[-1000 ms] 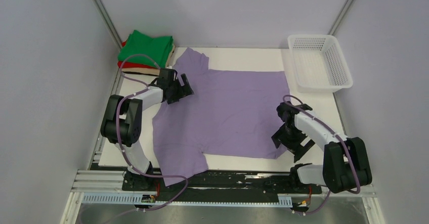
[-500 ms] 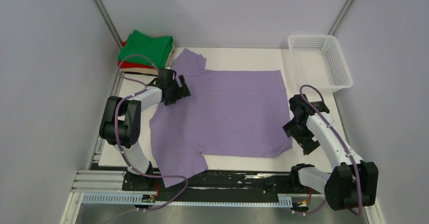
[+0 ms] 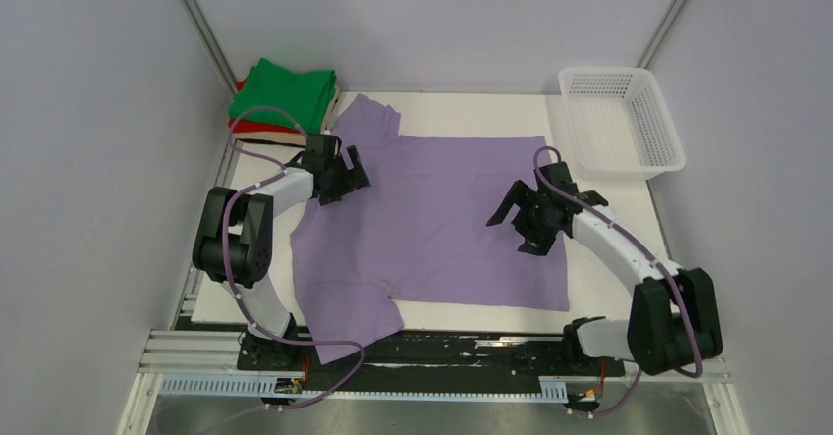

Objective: Fold and stack the t-shirts
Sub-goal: Flatten out the tshirt

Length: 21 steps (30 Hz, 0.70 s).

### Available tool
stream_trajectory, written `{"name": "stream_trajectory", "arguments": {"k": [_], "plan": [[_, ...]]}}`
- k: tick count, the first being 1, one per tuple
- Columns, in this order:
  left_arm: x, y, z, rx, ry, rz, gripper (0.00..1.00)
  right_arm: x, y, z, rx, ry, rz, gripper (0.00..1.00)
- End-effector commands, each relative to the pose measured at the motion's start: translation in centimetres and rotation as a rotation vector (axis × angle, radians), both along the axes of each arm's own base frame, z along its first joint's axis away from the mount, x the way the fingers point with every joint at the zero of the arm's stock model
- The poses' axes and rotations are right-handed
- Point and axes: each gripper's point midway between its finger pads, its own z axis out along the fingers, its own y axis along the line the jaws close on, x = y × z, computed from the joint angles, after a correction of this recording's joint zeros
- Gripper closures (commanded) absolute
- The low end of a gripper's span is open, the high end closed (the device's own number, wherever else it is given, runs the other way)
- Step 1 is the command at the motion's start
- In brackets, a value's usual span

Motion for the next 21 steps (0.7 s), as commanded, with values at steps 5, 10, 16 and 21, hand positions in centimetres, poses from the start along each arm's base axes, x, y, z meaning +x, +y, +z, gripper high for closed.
{"name": "stream_trajectory", "arguments": {"k": [5,10,16,21], "plan": [[0.4,0.2,0.1,0.012,0.034,-0.011,0.0,11.0,-2.2,1.4,-0.255,-0.195,-0.036,0.0],[1.4,0.2,0.1,0.03,0.061,-0.013,0.0,15.3,-3.7,0.3,-0.358,-0.192,-0.045,0.0],[4.0,-0.1,0.2,0.049,0.089,-0.018,0.0,19.5,-4.7,-1.9,-0.377,-0.158,-0.054,0.0],[5.4,-1.1,-2.0,0.02,0.145,-0.027,0.0,21.9,-5.8,-4.4,-0.376,-0.12,-0.046,0.0]]}}
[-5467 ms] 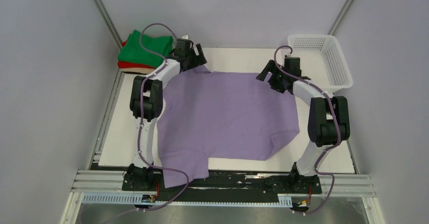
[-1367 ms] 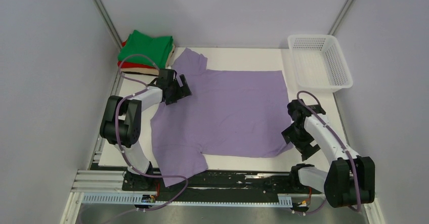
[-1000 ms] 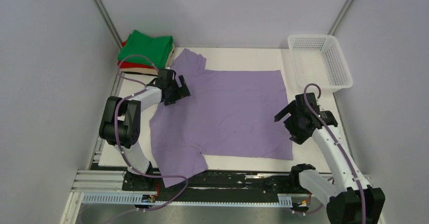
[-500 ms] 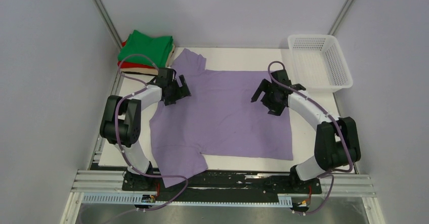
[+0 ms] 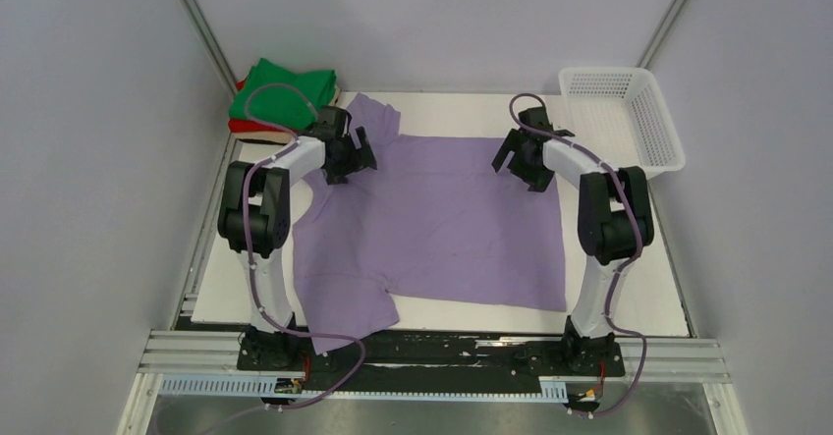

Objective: Fold and stack the t-shirts
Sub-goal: Flatten out the tshirt, then grab the side of the flattened tshirt closest away from the robot with both arms

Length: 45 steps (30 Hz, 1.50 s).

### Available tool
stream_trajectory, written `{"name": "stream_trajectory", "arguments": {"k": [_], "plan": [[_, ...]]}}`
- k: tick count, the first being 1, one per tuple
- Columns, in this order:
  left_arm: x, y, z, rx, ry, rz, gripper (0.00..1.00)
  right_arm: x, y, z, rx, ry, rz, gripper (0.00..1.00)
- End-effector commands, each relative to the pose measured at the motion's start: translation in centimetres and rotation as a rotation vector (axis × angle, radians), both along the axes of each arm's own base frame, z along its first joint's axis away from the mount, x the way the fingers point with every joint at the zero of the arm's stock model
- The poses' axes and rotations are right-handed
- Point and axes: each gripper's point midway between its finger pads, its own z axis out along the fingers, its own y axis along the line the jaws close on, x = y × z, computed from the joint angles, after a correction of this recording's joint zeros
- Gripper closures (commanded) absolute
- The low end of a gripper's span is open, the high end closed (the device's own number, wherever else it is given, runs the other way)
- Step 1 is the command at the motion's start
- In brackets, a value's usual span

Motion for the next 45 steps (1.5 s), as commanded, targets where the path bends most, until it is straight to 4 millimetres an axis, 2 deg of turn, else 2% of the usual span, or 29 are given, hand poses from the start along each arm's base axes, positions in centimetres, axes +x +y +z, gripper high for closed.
{"name": "stream_trajectory", "arguments": {"k": [1,2,5,6,9,14,16,19,20,21,22,23,24,25,26,27,28,29,30,31,32,33,36,39,42,43,44,45], "plan": [[1.2,-0.2,-1.6,-0.008,0.052,-0.004,0.0,3.6,-1.3,-0.3,-0.007,-0.035,0.009,0.0],[1.3,-0.3,-2.5,-0.005,0.073,-0.005,0.0,4.0,-1.5,-0.9,0.001,-0.025,0.008,0.0],[2.2,-0.4,-2.8,-0.001,0.089,-0.002,0.0,5.3,-2.1,-2.5,0.02,-0.005,0.005,0.0],[2.1,-0.4,-3.6,0.005,0.112,-0.001,0.0,5.8,-2.3,-2.8,0.022,-0.004,0.001,0.0],[3.1,-0.4,-4.2,0.015,0.118,0.006,0.0,7.4,-3.1,-3.5,0.031,-0.002,-0.012,0.0],[5.2,-0.1,-4.3,0.034,0.116,0.018,0.0,10.3,-4.5,-3.5,0.023,-0.024,-0.036,0.0],[6.3,-0.2,-3.6,0.036,0.096,0.017,0.0,11.2,-4.9,-3.1,0.01,-0.035,-0.046,0.0],[6.5,-0.5,-2.2,0.023,0.068,-0.004,0.0,11.9,-4.6,-1.1,0.017,-0.071,-0.032,0.0],[6.2,-0.6,-2.1,0.015,0.066,-0.012,0.0,11.8,-4.3,-0.2,0.016,-0.085,-0.022,0.0],[6.2,-0.8,-0.8,0.006,0.041,-0.025,0.0,11.7,-4.0,0.7,0.009,-0.099,-0.007,0.0],[5.6,-0.8,-0.7,0.008,0.043,-0.03,0.0,11.4,-3.8,1.8,-0.002,-0.115,0.002,0.0],[5.4,-0.9,1.2,0.006,0.006,-0.039,0.0,11.0,-3.4,3.0,-0.012,-0.133,0.013,0.0],[4.6,-0.8,1.2,0.012,0.012,-0.046,0.0,10.6,-3.0,4.2,-0.022,-0.148,0.023,0.0],[4.2,-0.9,3.5,0.022,-0.033,-0.054,0.0,10.0,-2.7,5.4,-0.031,-0.166,0.03,0.0],[3.0,-0.7,3.3,0.037,-0.021,-0.058,0.0,9.3,-2.4,6.4,-0.041,-0.179,0.033,0.0],[2.5,-0.7,5.8,0.052,-0.075,-0.064,0.0,8.5,-2.1,7.5,-0.05,-0.195,0.037,0.0],[1.1,-0.4,5.5,0.071,-0.062,-0.068,0.0,7.6,-1.8,8.2,-0.058,-0.205,0.038,0.0],[0.2,-0.2,7.7,0.096,-0.108,-0.07,0.0,6.6,-1.7,8.9,-0.07,-0.211,0.032,0.0],[-1.5,0.3,7.0,0.122,-0.081,-0.069,0.0,5.6,-1.7,9.3,-0.074,-0.212,0.023,0.0],[-2.7,0.7,8.8,0.143,-0.112,-0.061,0.0,4.4,-1.5,9.4,-0.068,-0.208,0.017,0.0],[-4.6,1.2,7.7,0.16,-0.074,-0.059,0.0,3.2,-1.5,9.5,-0.06,-0.203,0.008,0.0],[-6.1,1.3,9.2,0.169,-0.096,-0.059,0.0,1.9,-1.4,9.4,-0.052,-0.198,-0.002,0.0],[-12.3,1.5,8.7,0.201,-0.051,-0.063,0.0,-1.6,-1.7,9.3,-0.033,-0.194,-0.036,0.0],[-18.0,2.2,7.2,0.236,0.048,-0.054,0.0,-4.6,-2.1,9.6,-0.017,-0.21,-0.057,0.0],[-23.6,2.8,5.4,0.217,0.137,-0.003,0.0,-6.8,-2.8,9.4,-0.024,-0.222,-0.07,0.0],[-25.6,3.3,4.0,0.221,0.19,-0.002,0.0,-7.4,-3.1,9.0,-0.034,-0.219,-0.077,0.0],[-26.4,2.8,4.2,0.174,0.181,0.013,0.0,-7.8,-3.4,8.9,-0.04,-0.22,-0.083,0.0],[-27.7,3.0,3.0,0.169,0.208,0.02,0.0,-8.0,-3.6,8.9,-0.046,-0.223,-0.084,0.0]]}}
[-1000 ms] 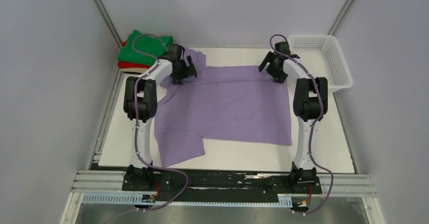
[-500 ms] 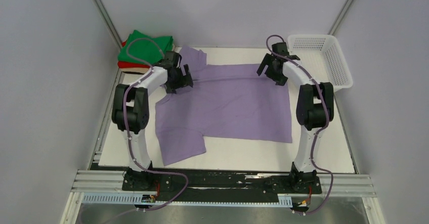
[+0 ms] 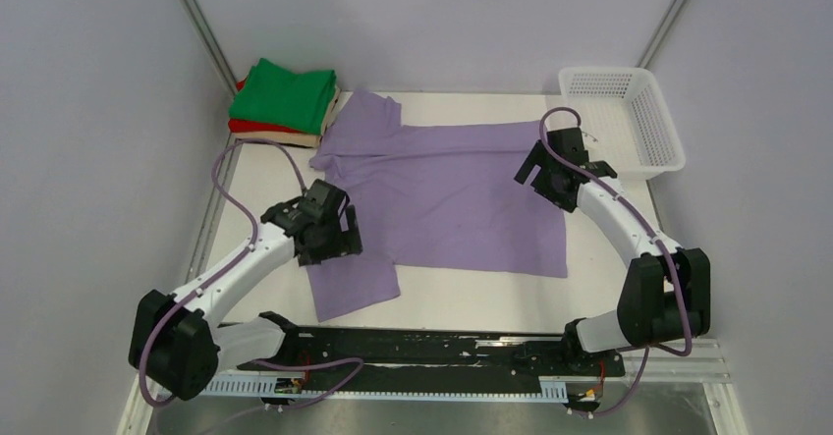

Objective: Fold and stack the t-shirts
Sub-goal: Grab the side of the flattened tshirt closest away from the robot with both arms

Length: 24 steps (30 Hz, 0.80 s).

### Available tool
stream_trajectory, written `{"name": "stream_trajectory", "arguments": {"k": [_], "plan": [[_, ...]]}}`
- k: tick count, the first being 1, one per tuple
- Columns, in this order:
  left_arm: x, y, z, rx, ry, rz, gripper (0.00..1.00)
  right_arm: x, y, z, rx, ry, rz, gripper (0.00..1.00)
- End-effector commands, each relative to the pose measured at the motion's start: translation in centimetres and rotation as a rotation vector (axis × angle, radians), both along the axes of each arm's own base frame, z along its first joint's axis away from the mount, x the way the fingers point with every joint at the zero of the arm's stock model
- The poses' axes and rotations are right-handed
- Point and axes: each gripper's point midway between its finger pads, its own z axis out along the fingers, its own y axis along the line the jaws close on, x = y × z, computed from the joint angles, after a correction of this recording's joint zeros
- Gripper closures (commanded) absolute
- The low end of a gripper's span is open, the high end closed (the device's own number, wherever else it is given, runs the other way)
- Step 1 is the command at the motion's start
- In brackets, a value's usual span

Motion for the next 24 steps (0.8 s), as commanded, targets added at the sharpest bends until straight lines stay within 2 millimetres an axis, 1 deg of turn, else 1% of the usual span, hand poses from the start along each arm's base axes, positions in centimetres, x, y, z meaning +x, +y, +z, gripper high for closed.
{"name": "stream_trajectory", "arguments": {"k": [1,2,3,4,5,7,8,12,16,20,24], "plan": [[-6.2,1.5,-2.9,-0.035,0.129,0.149,0.01,-0.5,-1.0,0.7,-0.016,-0.062,-0.044,0.0],[-7.1,1.8,-3.8,-0.037,0.149,0.165,0.02,-0.6,-1.1,0.6,-0.023,-0.059,-0.04,0.0],[-7.4,1.6,-3.6,-0.075,0.136,0.188,0.02,-0.7,-1.2,0.5,-0.029,-0.056,-0.034,0.0],[-8.1,1.7,-4.2,-0.085,0.151,0.214,0.03,-0.8,-1.2,0.4,-0.033,-0.053,-0.031,0.0],[-8.4,1.4,-4.1,-0.111,0.144,0.215,0.04,-0.8,-1.4,0.2,-0.037,-0.049,-0.033,0.0],[-9.3,1.2,-4.7,-0.137,0.162,0.23,0.06,-0.9,-1.6,-0.3,-0.039,-0.036,-0.039,0.0],[-9.9,1.3,-5.2,-0.137,0.182,0.238,0.07,-0.9,-1.6,-0.4,-0.038,-0.032,-0.042,0.0],[-11.7,1.4,-6.5,-0.113,0.26,0.229,0.08,-0.9,-1.9,-1.1,-0.032,-0.011,-0.044,0.0],[-11.8,1.7,-6.9,-0.076,0.277,0.222,0.09,-0.9,-2.2,-1.6,-0.028,0.005,-0.046,0.0],[-10.7,1.8,-6.9,-0.048,0.256,0.227,0.1,-0.9,-2.7,-1.9,-0.012,0.014,-0.053,0.0],[-9.5,1.0,-7.0,-0.061,0.24,0.224,0.13,-0.8,-3.3,-1.7,0.005,0.006,-0.065,0.0]]}}
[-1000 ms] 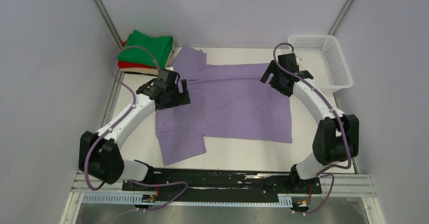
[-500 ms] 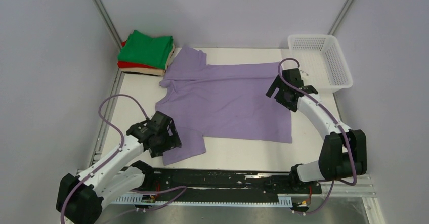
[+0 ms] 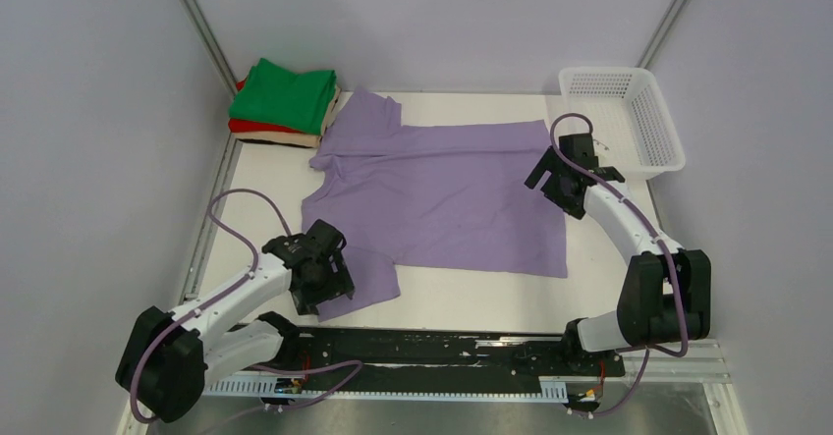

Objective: Fold and stack the t-shirts
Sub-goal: Grab the side of the flattened tshirt closest away from the robot with both arms

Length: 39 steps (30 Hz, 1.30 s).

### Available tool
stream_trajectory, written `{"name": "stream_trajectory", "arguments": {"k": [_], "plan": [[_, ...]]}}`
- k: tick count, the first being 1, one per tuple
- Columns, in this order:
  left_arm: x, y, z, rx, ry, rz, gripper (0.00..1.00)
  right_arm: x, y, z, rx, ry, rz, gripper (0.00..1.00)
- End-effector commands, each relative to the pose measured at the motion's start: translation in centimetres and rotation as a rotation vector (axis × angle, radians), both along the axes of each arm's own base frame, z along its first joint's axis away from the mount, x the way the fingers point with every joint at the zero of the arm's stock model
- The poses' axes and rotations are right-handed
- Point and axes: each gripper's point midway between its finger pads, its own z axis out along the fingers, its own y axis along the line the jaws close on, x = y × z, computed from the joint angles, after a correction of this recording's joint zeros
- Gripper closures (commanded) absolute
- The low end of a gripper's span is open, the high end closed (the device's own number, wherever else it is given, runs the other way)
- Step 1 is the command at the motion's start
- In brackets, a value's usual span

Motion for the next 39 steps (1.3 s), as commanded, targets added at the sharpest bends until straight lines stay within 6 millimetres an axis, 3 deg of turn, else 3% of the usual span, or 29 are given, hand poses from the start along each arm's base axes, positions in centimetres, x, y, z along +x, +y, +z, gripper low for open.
{"name": "stream_trajectory", "arguments": {"k": [1,6,9,14,19,25,29,32,39], "plan": [[2.6,-1.4,0.9,-0.021,-0.073,0.02,0.13,0.8,-0.5,0.6,0.017,-0.04,0.004,0.0],[3.5,-3.4,-0.3,-0.082,-0.082,0.016,0.16,0.9,-1.1,0.9,0.024,-0.053,-0.008,0.0],[2.8,-3.4,-1.7,-0.055,-0.03,0.02,0.21,0.6,-1.3,0.8,0.037,-0.053,-0.018,0.0],[2.5,-3.2,-1.9,-0.007,-0.029,0.022,0.26,-0.3,-1.6,0.7,0.049,-0.055,-0.045,0.0],[2.0,-3.3,-2.0,-0.023,-0.055,0.031,0.42,-1.4,-2.3,1.1,0.05,-0.081,-0.087,0.0],[0.9,-3.2,-2.9,-0.034,-0.042,0.067,0.56,-4.3,-4.0,0.9,0.077,-0.092,-0.17,0.0],[0.6,-3.2,-2.5,-0.038,-0.05,0.067,0.78,-6.5,-4.1,0.6,0.106,-0.052,-0.216,0.0],[0.8,-3.2,-1.4,-0.038,-0.066,0.06,1.0,-9.1,-3.8,-0.2,0.143,0.023,-0.274,0.0],[0.4,-3.7,0.7,-0.079,-0.082,-0.015,1.0,-13.9,-2.1,-3.6,0.258,0.136,-0.379,0.0]]}}
